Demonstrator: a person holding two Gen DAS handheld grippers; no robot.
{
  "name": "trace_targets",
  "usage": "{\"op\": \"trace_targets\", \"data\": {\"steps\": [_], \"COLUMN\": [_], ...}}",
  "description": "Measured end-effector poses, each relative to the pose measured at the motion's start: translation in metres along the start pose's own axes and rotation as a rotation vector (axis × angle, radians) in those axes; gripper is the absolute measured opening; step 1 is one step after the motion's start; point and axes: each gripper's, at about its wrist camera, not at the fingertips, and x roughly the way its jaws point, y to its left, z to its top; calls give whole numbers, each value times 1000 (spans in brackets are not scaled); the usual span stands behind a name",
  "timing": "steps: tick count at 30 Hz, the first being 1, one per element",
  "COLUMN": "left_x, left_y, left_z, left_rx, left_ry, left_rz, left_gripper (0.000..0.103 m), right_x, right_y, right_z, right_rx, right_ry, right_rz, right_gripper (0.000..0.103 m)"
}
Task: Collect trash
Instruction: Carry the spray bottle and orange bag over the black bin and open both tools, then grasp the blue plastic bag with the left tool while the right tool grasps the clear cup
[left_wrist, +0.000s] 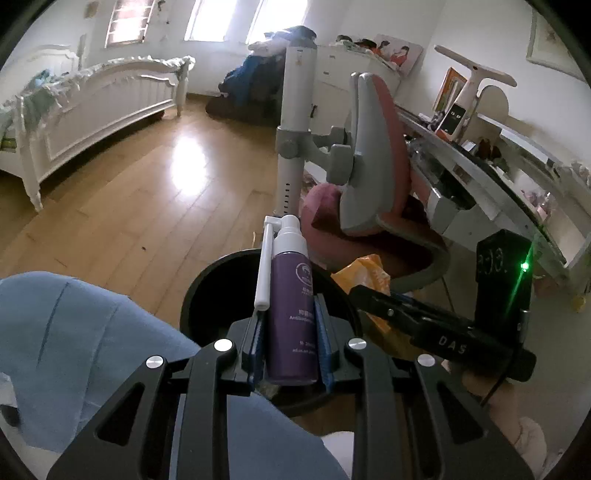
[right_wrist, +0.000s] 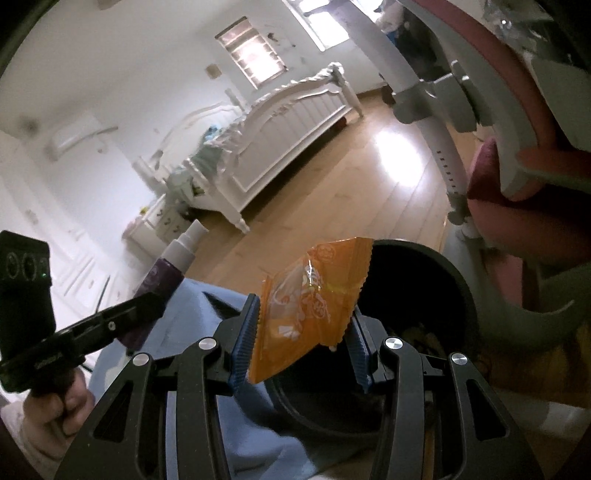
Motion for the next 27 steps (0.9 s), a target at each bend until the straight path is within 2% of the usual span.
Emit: {"op": "trace_targets", "data": {"steps": [3,4,5,6,7,8,10,18,22,27], "left_x": [10,12,15,17,19,20,17,-2,-35,-85], "left_y": [-1,-2,-2,-2,-3,-4,-5,2,13,34], "left_z": [2,3,5,6,7,8,8,2,-13,-41], "left_rx": [3,4,3,2,3,4,10,-2,-37,-65], "left_ry": [15,19,23,28,32,29,2,15,-4,-34], "left_rz": [-6,-7,-8,-10,-11,-3,22,17,30,71], "left_gripper": [25,27,28,30,39,55,69,69,74,74], "right_x": [5,5,6,7,7,7,9,8,6,6], "right_y": [-5,-6,-10,-12,-14,-18,-22,-19,3,41], "right_z": [0,0,1,2,4,5,7,2,-7,-20], "right_rx": [13,19,32,42,52,56,60,65,39,-13], "right_ry": [5,5,-2,-11,-22,-26,-24,-10,2,26], "right_rz": [-6,-6,-14,-19,-23,-25,-29,-28,-17,6], "right_gripper": [45,52,62,66,73,74,74,74,73,74]}}
